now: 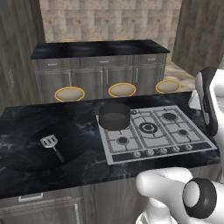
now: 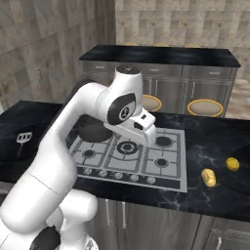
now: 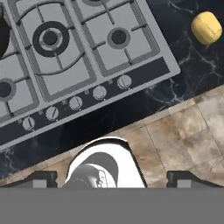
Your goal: Put the potato and lemon in the pot. Retrieve the spatula and lightly stir the vegetables in the pot.
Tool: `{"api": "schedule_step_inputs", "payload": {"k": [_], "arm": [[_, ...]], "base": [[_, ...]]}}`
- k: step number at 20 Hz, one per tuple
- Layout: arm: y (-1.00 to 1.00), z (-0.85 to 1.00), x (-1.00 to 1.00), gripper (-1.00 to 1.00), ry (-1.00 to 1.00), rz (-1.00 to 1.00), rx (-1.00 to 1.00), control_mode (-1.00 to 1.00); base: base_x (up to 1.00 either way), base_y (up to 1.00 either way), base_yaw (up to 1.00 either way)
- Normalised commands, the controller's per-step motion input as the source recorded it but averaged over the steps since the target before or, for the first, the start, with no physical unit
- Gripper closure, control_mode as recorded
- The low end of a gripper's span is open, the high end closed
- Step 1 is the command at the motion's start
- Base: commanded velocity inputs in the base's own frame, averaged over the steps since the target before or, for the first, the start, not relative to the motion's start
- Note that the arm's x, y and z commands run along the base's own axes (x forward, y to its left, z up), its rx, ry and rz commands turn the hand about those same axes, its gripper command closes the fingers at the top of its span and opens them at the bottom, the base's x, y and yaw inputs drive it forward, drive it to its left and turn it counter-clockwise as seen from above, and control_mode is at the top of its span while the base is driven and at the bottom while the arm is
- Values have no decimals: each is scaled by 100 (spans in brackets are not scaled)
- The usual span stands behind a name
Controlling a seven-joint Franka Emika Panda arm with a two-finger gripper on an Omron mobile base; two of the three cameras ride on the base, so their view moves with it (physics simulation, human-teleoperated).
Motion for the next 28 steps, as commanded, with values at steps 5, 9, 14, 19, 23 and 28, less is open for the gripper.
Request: {"api": "schedule_step_inputs", "payload": {"k": [5, 9, 14, 19, 23, 28], "arm": [[-41, -61, 10, -100, 8, -23, -2, -100], [-35, -87, 11, -100, -19, -10, 0, -100], [-34, -22, 45, -100, -18, 0, -1, -100], [-50, -23, 58, -100, -6, 0, -3, -100], [-72, -34, 54, -100, -1, 1, -3, -100], [-80, -44, 31, -100, 0, 11, -3, -100]], "base": [[0, 0, 0], [0, 0, 0], [0, 0, 0], [0, 0, 0], [0, 0, 0], [0, 0, 0]]}}
